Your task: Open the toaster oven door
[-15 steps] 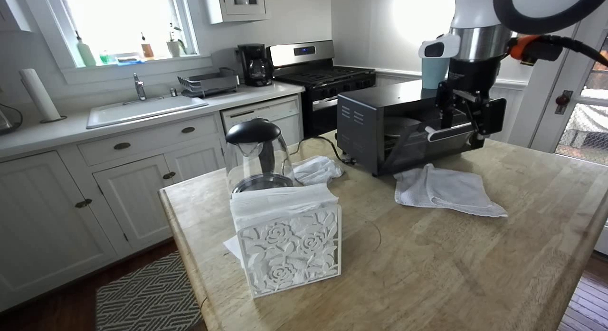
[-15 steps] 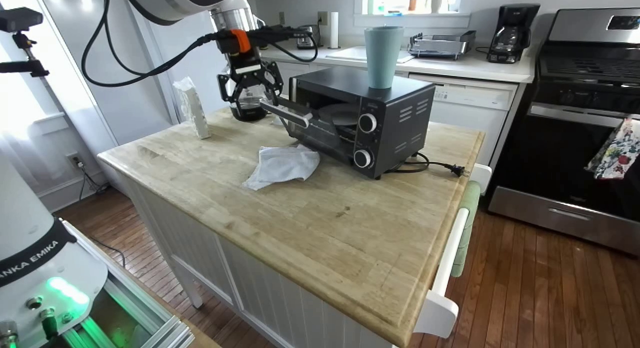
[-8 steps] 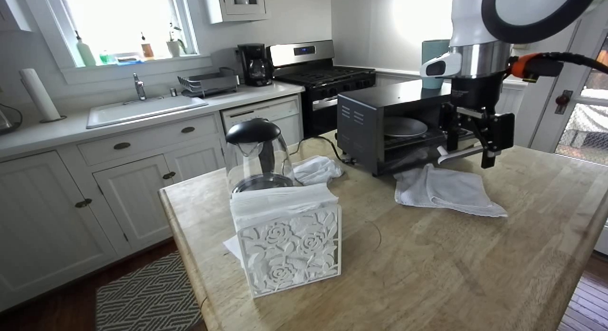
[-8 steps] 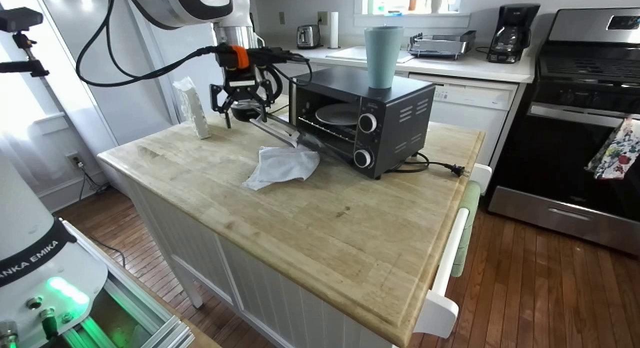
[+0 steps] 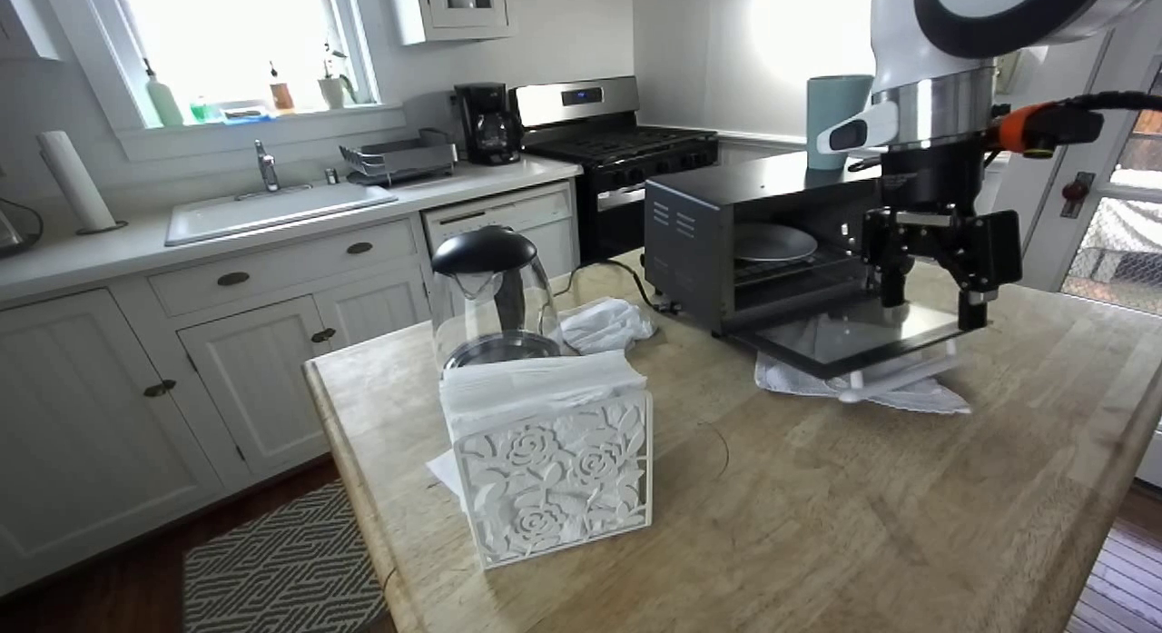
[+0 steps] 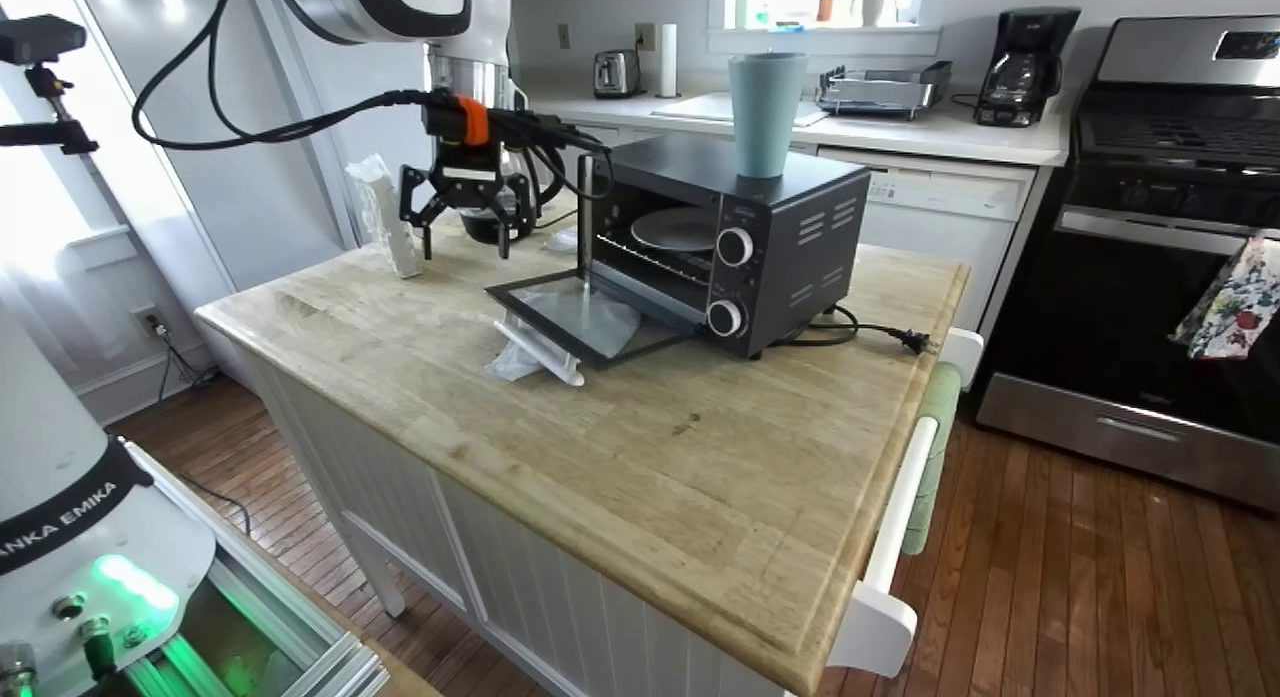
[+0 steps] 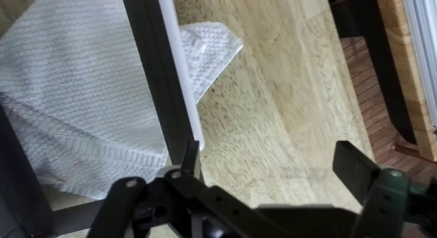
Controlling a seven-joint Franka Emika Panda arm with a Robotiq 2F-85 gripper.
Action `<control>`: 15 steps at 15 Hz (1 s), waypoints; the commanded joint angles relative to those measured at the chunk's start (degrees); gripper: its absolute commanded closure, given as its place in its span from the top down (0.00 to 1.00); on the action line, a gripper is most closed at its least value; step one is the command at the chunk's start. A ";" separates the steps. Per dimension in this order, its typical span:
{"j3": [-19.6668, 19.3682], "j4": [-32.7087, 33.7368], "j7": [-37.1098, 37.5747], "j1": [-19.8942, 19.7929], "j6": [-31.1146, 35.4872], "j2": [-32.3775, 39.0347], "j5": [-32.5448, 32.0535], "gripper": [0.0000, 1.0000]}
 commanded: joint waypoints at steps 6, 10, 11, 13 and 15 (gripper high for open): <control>-3.36 1.97 9.69 -3.82 -8.78 -2.82 3.51 1.00; -5.83 0.03 17.15 -6.29 -10.06 -8.28 3.24 1.00; -6.55 -0.53 18.88 -6.91 -10.61 -10.14 3.36 1.00; -7.74 -1.43 22.92 -7.99 -11.36 -13.33 3.07 1.00; -8.61 -2.83 27.55 -8.96 -11.19 -16.81 2.59 1.00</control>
